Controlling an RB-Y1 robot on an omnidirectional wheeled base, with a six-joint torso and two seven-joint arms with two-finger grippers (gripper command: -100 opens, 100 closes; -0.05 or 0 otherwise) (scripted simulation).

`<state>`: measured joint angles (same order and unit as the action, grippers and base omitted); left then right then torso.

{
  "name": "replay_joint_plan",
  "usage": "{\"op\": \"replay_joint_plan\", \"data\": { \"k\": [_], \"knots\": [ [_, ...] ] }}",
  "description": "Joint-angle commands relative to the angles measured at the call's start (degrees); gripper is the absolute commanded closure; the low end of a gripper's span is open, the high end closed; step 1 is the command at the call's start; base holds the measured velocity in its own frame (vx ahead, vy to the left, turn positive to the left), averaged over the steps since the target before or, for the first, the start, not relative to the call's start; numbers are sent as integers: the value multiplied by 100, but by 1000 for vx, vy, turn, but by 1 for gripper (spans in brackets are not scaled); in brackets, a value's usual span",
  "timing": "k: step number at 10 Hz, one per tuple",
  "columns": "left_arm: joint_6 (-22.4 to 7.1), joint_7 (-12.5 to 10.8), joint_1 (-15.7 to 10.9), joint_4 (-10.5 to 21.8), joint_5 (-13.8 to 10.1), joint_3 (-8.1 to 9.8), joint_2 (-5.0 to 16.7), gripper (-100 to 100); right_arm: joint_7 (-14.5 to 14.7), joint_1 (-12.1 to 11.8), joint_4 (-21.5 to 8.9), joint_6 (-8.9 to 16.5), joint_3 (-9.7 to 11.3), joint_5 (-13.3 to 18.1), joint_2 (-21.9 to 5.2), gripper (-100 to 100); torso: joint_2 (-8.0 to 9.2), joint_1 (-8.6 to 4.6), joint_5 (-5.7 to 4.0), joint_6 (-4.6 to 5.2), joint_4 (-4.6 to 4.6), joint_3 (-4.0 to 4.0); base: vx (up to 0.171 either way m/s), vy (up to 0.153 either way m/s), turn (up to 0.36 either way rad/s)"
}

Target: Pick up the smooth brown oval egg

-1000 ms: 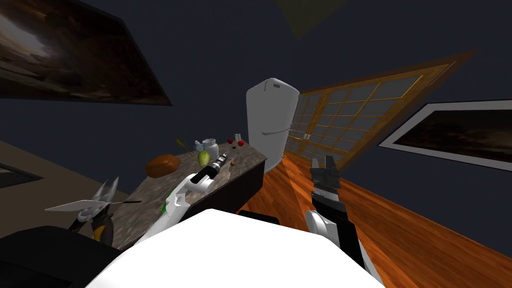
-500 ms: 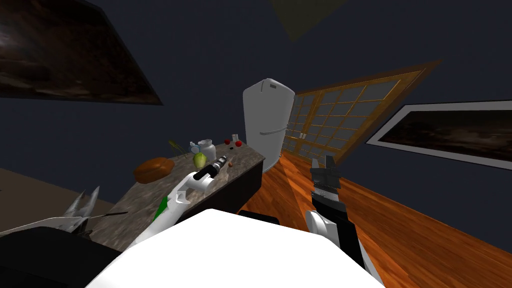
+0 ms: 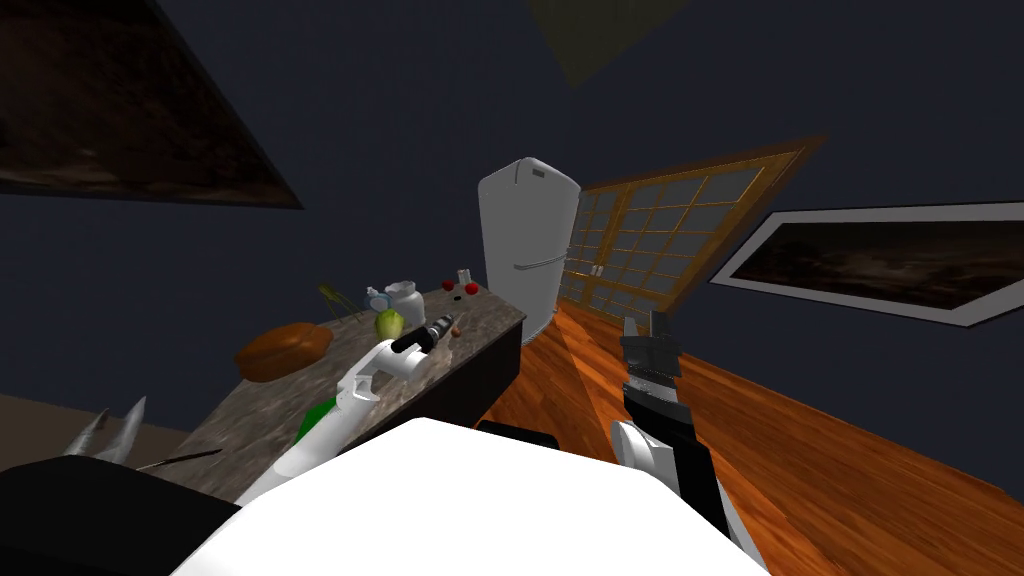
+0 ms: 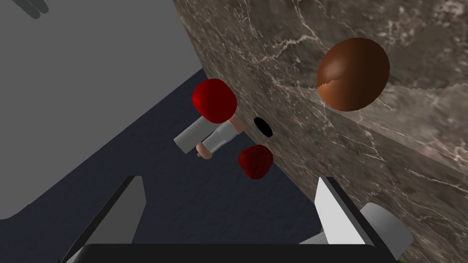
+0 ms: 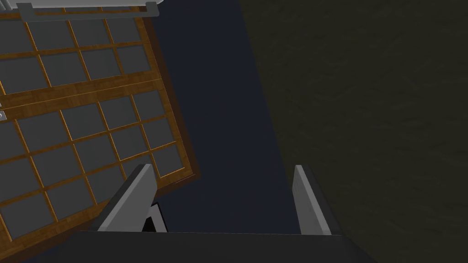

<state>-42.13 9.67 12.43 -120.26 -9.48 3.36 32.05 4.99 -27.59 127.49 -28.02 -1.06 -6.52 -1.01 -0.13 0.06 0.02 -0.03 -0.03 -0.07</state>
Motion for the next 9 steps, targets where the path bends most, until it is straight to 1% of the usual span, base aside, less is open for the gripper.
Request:
{"op": "replay_joint_plan", "data": {
  "k": [1, 2, 3, 4, 5, 6, 7, 8, 9],
  "knots": [
    [-263, -11, 7, -1, -25, -10, 48, -100, 0, 0, 0, 0, 0, 0, 0, 0, 0, 0, 0, 0, 0, 0, 8, 14, -64],
    [-446, -28, -42, 76, -93, -38, 161, -100, 0, -1, 0, 0, 0, 0, 0, 0, 1, -1, 0, -4, 0, 1, 11, 12, -116],
    [-558, -28, -42, 76, -93, -38, 161, -100, 0, 0, 0, 0, 0, 0, 0, 0, 0, -1, 0, -1, 0, 0, 10, 13, -59],
    [-773, -45, -87, 153, -161, -69, 270, -100, 0, -1, 0, 0, 0, 0, 0, 0, 1, -1, 0, -4, 0, 0, 12, 9, -89],
    [-840, -45, -87, 153, -161, -69, 270, -100, 0, 0, 0, 0, 0, 0, 0, 0, -1, -2, 0, -2, 0, 0, 11, 11, -64],
    [-1065, -63, -129, 227, -228, -102, 376, -100, 0, -1, 0, 0, 0, 0, 0, 0, 0, -2, 0, -4, 0, 0, 15, 13, -100],
    [-1110, -63, -129, 227, -228, -102, 376, -100, 0, 0, 0, 0, 0, 0, 0, 0, -2, -2, 0, -2, 0, -1, 15, 11, -64],
    [-1332, -80, -167, 299, -294, -137, 476, -100, 0, -1, 0, 0, 0, 0, 0, 0, -2, -2, 0, -4, 0, -1, 19, 9, -104],
    [-1364, -80, -167, 299, -294, -137, 476, -100, 0, -1, 0, 0, 0, 0, 0, 0, -4, -3, 0, -2, -1, -2, 17, 7, -55]
  ]
}}
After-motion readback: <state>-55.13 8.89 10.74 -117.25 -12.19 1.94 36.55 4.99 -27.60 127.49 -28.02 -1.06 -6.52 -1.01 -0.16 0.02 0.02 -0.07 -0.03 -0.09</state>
